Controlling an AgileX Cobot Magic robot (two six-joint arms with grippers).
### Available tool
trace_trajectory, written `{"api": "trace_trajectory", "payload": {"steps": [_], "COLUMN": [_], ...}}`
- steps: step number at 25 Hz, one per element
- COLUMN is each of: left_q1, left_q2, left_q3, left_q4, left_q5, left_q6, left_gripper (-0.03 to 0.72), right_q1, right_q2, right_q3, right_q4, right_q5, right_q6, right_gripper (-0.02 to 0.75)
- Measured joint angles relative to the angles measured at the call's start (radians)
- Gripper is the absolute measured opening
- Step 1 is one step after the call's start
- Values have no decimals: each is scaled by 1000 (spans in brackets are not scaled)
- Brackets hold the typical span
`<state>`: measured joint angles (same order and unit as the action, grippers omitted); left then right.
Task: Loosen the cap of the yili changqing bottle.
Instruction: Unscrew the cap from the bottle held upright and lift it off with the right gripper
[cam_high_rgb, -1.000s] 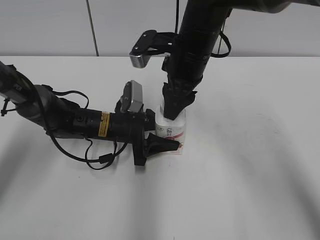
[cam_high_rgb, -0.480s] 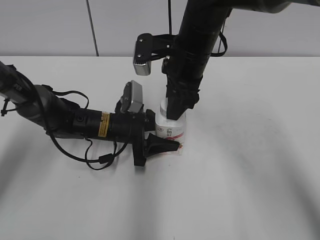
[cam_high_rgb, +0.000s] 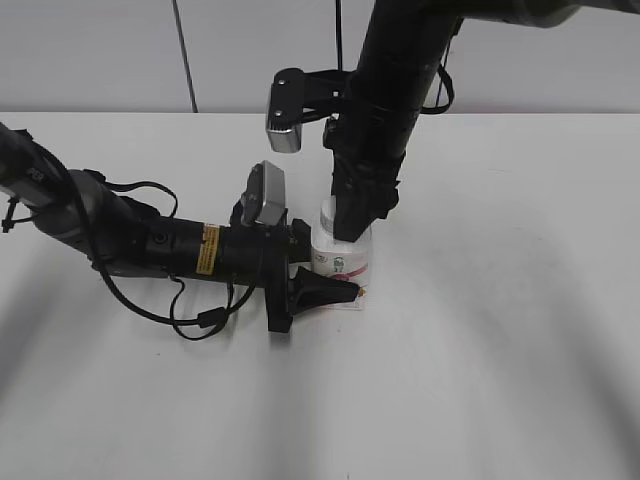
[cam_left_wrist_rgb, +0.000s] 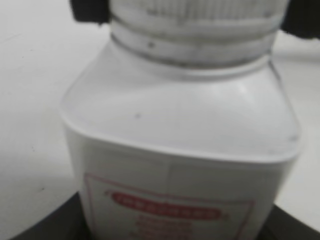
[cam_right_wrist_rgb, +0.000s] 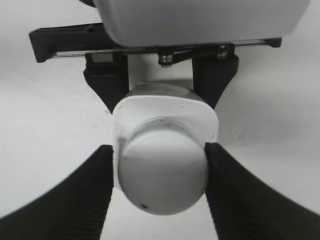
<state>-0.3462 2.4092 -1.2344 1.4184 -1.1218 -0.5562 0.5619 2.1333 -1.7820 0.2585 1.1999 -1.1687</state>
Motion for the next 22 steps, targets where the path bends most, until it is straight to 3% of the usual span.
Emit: {"api": "trace_trajectory", "payload": {"steps": [5,14,18,22], "left_q1": [0,0,0,0], "left_q2": [0,0,0,0], "left_q3": [0,0,0,0], "left_q4": [-1,-1,-1,-1], "left_q5": [1,1,1,1], "left_q6": [-4,-4,-4,-4], "left_gripper": [390,389,389,389], "right_q1": [0,2,3,3], "right_q2": [0,-63,-91,-97], "right_q3": [0,0,0,0], "right_q4": [16,35,41,41], "right_q5": [4,9,9,10], "right_q6": [-2,81,327,726], "right_gripper": [557,574,574,574]}}
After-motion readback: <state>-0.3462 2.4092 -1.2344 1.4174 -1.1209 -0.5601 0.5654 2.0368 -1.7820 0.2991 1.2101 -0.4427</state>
